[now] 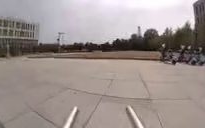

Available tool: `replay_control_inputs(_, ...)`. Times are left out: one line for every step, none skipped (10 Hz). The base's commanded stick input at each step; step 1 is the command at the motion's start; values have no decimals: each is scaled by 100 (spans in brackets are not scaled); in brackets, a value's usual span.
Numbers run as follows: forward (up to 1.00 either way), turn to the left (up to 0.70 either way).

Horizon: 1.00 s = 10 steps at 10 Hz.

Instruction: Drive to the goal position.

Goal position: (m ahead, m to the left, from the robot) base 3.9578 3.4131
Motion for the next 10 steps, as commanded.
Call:
replay_control_inputs(0, 12)
replay_control_inputs(0, 0)
replay_control_inputs(0, 0)
replay_control_inputs(70, 0)
replay_control_inputs(70, 0)
replay_control_inputs(70, 0)
replay_control_inputs(70, 0)
replay_control_inputs(70, 0)
replay_control_inputs(70, 0)
replay_control_inputs(70, 0)
